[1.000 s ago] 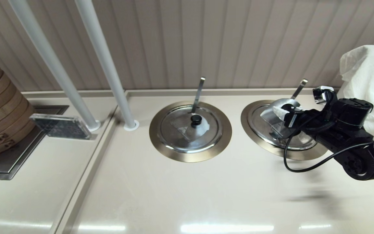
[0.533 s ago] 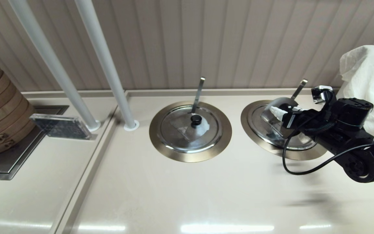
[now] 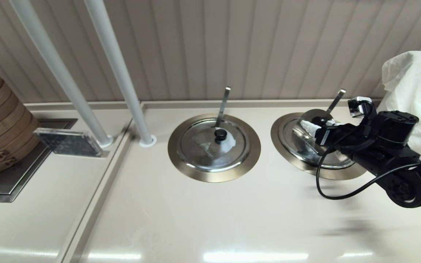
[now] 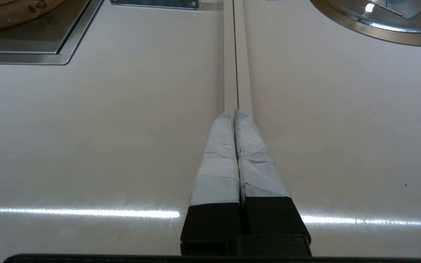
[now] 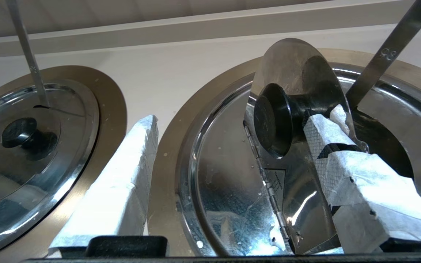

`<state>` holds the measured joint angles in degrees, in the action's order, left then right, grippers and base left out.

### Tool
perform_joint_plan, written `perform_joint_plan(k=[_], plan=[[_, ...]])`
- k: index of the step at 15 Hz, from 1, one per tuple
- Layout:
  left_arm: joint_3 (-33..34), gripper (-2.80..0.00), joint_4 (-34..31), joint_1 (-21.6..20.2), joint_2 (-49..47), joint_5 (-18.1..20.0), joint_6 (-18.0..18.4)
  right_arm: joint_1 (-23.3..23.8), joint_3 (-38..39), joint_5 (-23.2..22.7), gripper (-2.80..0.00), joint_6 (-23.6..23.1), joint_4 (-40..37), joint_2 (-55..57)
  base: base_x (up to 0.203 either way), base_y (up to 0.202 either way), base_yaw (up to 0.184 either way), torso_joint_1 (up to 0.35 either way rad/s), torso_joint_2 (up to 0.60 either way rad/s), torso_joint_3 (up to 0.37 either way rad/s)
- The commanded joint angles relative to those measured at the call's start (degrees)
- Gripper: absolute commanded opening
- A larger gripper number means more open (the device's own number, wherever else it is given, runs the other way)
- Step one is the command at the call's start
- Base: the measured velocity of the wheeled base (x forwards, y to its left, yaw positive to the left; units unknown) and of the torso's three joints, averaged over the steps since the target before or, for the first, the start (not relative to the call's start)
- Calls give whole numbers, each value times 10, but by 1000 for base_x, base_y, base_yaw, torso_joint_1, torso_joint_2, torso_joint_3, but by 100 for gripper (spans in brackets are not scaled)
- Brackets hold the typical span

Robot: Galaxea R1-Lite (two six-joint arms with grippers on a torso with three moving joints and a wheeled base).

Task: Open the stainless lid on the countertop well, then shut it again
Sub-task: Open the lid

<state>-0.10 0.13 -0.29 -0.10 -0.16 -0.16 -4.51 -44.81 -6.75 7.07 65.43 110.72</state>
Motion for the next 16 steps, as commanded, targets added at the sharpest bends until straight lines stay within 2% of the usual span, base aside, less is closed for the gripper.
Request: perform_joint_plan(k=[1,9,16], plan=[[0,-280,0,-1,0,0,0,-7,5,-1,0,0,3,-7,0,0,0,0,0,0],[0,-280,0,-1,0,0,0,-26,21,1,0,-1,3,-28,0,0,0,0,0,0],[0,-280,0,-1,0,0,0,-67,46,-1,0,-3,-22,-80,0,0,0,0,0,0]])
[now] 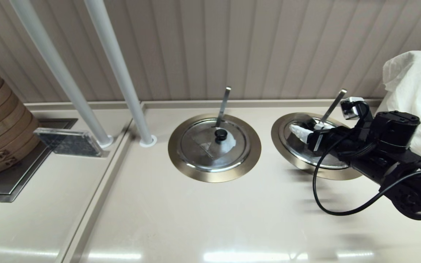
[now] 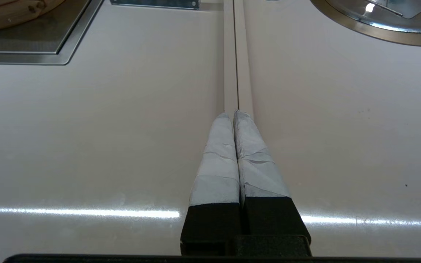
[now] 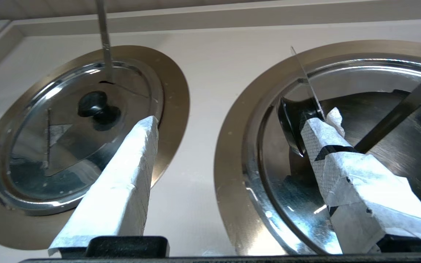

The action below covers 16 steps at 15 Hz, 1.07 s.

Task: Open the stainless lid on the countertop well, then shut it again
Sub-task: Open the lid, then stir with a spoon

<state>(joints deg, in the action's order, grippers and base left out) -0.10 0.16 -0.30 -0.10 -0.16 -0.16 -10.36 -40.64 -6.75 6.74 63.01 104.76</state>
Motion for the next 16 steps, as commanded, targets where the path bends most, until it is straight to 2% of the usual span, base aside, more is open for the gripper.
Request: perform_joint_plan(k=[1,6,8,10,12,14,16], plan=[[0,-280,0,0,0,0,0,-15,10,-1,0,-1,2,-25,0,0,0,0,0,0],[0,-280,0,0,0,0,0,-26,2,-4,0,1,-61,-94,0,0,0,0,0,0],[0,-280,0,0,0,0,0,-13,-21,1,0,3,-75,-84,0,0,0,0,0,0],[0,-280,0,0,0,0,0,15,-75,30,0,3,-126,-47,0,0,0,0,0,0],[0,-280,0,0,0,0,0,51,-147,81,0,3,-187,4,0,0,0,0,0,0],[0,-280,0,0,0,0,0,84,-205,99,0,2,-247,28,0,0,0,0,0,0],[0,-280,0,0,0,0,0,97,-289,104,0,-11,-290,57,0,0,0,0,0,0]])
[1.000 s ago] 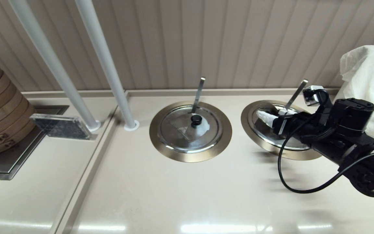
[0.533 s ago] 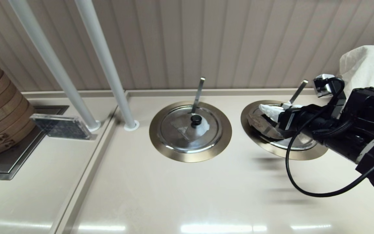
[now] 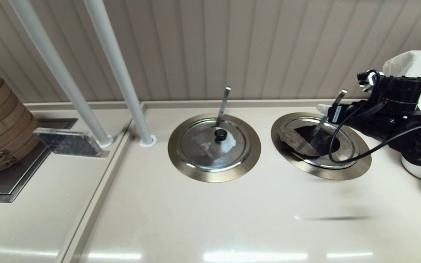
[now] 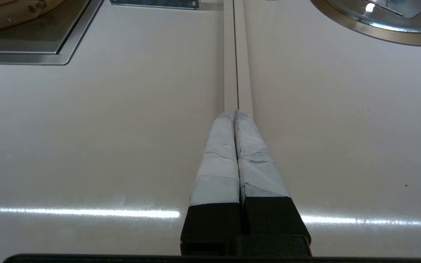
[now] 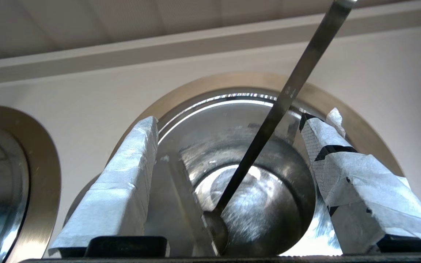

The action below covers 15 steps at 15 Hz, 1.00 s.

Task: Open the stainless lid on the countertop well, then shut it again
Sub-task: Stir with a spoon

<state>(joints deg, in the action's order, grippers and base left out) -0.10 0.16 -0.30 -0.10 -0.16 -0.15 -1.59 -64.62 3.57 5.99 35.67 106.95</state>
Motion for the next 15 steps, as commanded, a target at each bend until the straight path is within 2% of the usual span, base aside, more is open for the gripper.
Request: perform_joint_plan(k=[1,3,4,8,13,15], plan=[[0,-280,0,0,0,0,0,15,-102,7,0,-16,-54,47,0,0,0,0,0,0],[0,-280,0,0,0,0,0,24,-178,20,0,-7,-164,63,0,0,0,0,0,0],[0,-280,0,0,0,0,0,25,-185,22,0,18,-176,76,0,0,0,0,0,0],[0,-280,0,0,0,0,0,39,-250,43,0,34,-181,152,0,0,0,0,0,0],[0,-280,0,0,0,0,0,40,-255,50,0,42,-175,181,0,0,0,0,0,0],[0,-280,0,0,0,0,0,41,-256,50,0,47,-151,191,0,0,0,0,0,0]])
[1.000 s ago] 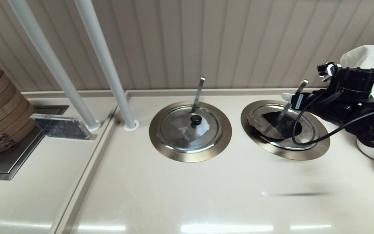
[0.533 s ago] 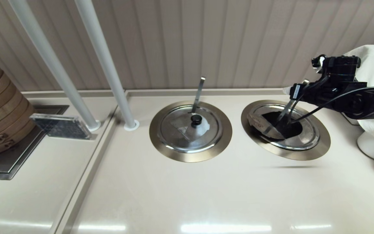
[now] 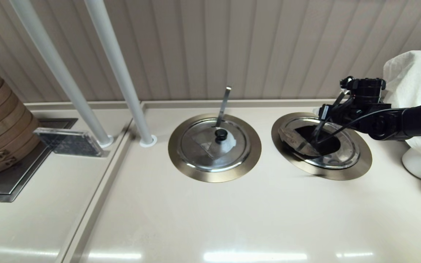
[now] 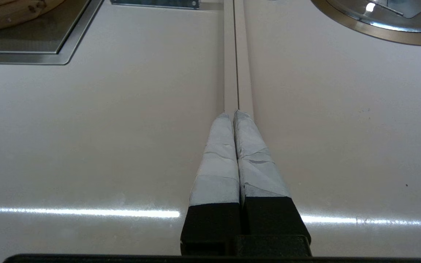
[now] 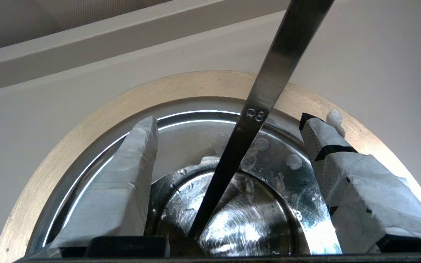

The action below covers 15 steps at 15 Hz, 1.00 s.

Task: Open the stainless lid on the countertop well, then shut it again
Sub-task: Stir with a spoon

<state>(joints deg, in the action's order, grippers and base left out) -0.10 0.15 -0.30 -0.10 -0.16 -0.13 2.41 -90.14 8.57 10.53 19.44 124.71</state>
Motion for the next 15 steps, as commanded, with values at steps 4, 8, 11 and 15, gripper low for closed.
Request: perform_joint_plan(k=[4,8,11,15], plan=[[0,-280,0,0,0,0,0,1,-28,4,0,5,66,54,0,0,0,0,0,0],[0,-280,0,0,0,0,0,2,-63,17,0,7,67,92,0,0,0,0,0,0],[0,-280,0,0,0,0,0,4,-87,18,0,13,67,111,0,0,0,0,0,0],[0,-280,0,0,0,0,0,5,-97,24,0,31,68,125,0,0,0,0,0,0]])
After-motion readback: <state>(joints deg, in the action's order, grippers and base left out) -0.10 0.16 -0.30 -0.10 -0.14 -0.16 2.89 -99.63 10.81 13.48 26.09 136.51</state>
